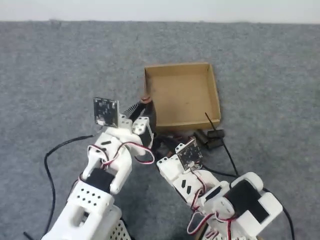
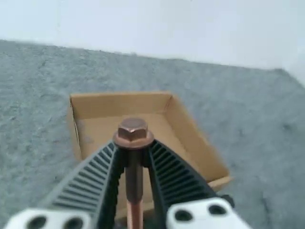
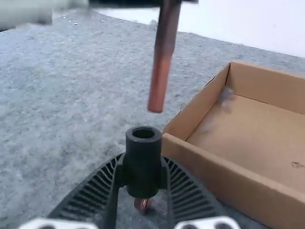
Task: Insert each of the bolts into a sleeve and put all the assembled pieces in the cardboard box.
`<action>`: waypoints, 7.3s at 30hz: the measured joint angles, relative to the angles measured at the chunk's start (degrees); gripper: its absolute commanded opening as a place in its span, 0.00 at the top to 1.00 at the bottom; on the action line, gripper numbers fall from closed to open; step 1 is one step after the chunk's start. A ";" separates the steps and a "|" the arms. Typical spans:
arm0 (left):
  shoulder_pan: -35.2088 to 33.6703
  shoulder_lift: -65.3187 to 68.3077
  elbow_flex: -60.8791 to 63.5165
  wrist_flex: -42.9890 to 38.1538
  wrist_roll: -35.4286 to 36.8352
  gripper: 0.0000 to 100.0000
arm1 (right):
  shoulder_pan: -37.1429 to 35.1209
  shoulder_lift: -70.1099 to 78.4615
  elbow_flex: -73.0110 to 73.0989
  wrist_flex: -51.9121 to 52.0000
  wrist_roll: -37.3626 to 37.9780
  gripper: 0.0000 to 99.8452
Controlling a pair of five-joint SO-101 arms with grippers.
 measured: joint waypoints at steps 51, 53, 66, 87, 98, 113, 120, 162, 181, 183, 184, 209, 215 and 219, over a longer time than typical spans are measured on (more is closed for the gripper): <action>1.85 0.00 14.15 -16.26 -0.97 0.99 | 0.79 0.00 0.00 0.00 6.77 0.99; 1.41 0.00 14.15 -17.93 0.35 0.99 | 0.88 0.00 0.00 0.00 6.77 0.99; -1.49 0.00 12.75 -19.87 3.60 0.99 | 0.70 0.00 -0.26 4.40 6.77 0.99; 1.32 -0.88 12.66 -14.86 3.25 0.99 | 3.52 0.00 -0.26 3.25 6.77 0.99; 1.49 -1.32 12.04 -14.86 3.34 0.99 | 3.52 0.00 -0.26 2.64 6.77 0.99; 1.58 -1.32 11.25 -14.59 3.25 0.99 | 3.52 0.00 -0.26 2.29 6.77 0.99; 2.11 -1.32 10.29 -14.42 3.43 0.99 | 4.92 0.00 -0.26 2.29 6.77 0.99; 5.54 4.13 8.53 -14.51 3.34 0.99 | 6.33 0.00 0.44 -2.90 6.77 0.99; 5.89 4.22 9.93 -14.51 3.69 0.99 | 7.21 0.00 0.44 -2.90 6.77 0.99; 5.89 4.13 10.73 -14.51 3.69 0.98 | 7.21 0.00 0.44 -2.90 6.77 0.99; 5.89 4.13 11.34 -14.51 3.69 0.97 | 7.21 0.00 0.44 -2.90 6.77 0.99; 5.80 4.22 13.45 -14.51 1.41 0.82 | 8.00 0.09 0.35 -2.90 7.30 0.99; 4.57 0.97 13.45 -14.51 1.41 0.82 | 8.00 0.09 0.35 -2.90 7.30 0.99; 0.62 -7.38 13.45 -9.58 1.41 0.82 | 8.00 0.09 0.26 -2.90 7.30 0.99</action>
